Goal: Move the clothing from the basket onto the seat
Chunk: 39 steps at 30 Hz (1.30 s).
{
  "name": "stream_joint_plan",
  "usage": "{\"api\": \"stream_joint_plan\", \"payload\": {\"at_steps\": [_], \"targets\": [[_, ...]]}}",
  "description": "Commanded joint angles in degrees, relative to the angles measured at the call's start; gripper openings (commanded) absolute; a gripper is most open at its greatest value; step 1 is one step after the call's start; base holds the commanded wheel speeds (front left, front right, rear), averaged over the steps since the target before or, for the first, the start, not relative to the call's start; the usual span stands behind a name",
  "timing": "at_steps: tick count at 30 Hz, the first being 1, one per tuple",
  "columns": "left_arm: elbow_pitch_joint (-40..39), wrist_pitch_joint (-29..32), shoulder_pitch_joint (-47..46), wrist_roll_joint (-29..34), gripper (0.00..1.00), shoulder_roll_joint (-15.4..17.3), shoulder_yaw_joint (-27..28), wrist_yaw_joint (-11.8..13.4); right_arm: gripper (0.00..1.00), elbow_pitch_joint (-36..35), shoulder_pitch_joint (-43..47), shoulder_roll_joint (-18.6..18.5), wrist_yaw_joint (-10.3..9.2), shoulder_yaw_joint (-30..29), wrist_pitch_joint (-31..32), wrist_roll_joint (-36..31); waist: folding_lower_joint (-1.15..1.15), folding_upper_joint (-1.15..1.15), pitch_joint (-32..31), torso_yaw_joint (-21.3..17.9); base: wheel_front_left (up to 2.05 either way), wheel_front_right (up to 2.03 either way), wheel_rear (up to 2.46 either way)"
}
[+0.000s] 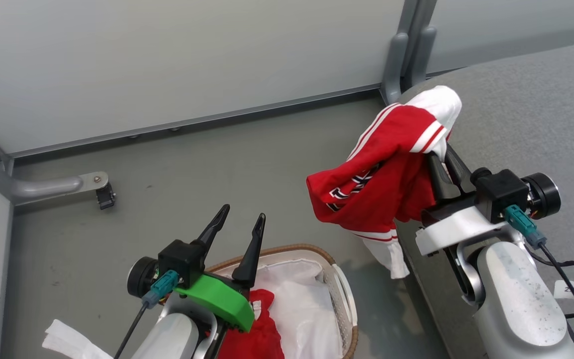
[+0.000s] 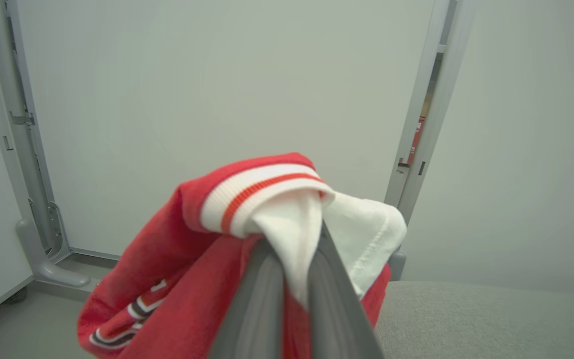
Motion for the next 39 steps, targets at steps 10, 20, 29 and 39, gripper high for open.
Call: {"api": "stream_joint_plan", "payload": {"at_steps": [10, 20, 29, 39], "targets": [[-0.02, -0.05, -1.85, 3.06, 1.00, -0.41, 0.93, -1.02, 0.00, -0.62, -2.21, -0.20, -0.08, -2.71, -0.14, 1.05, 0.00, 0.00, 5.87, -13.11, 0.00, 0.00, 0.00], [1.92, -0.04, -4.55, 4.71, 1.00, 0.85, -0.54, -1.58, 0.00, -0.67, -1.48, -0.15, -0.08, -5.09, -0.14, 3.73, 0.00, 0.00, 10.01, -23.63, 0.00, 0.00, 0.00], [2.97, -0.05, -6.58, 5.18, 1.00, 1.47, -2.28, -1.83, 0.00, 1.08, -2.60, -0.13, -0.08, -5.87, -0.13, 4.82, 0.00, 0.00, 11.99, -26.52, 0.00, 0.00, 0.00], [2.13, 0.78, -9.31, 5.68, 1.00, 2.07, -4.11, -1.95, 0.00, 3.25, -14.04, -0.16, -0.08, -9.51, -0.14, 0.11, 0.00, 0.00, 15.95, -23.32, 0.00, 0.00, 0.00]]}}
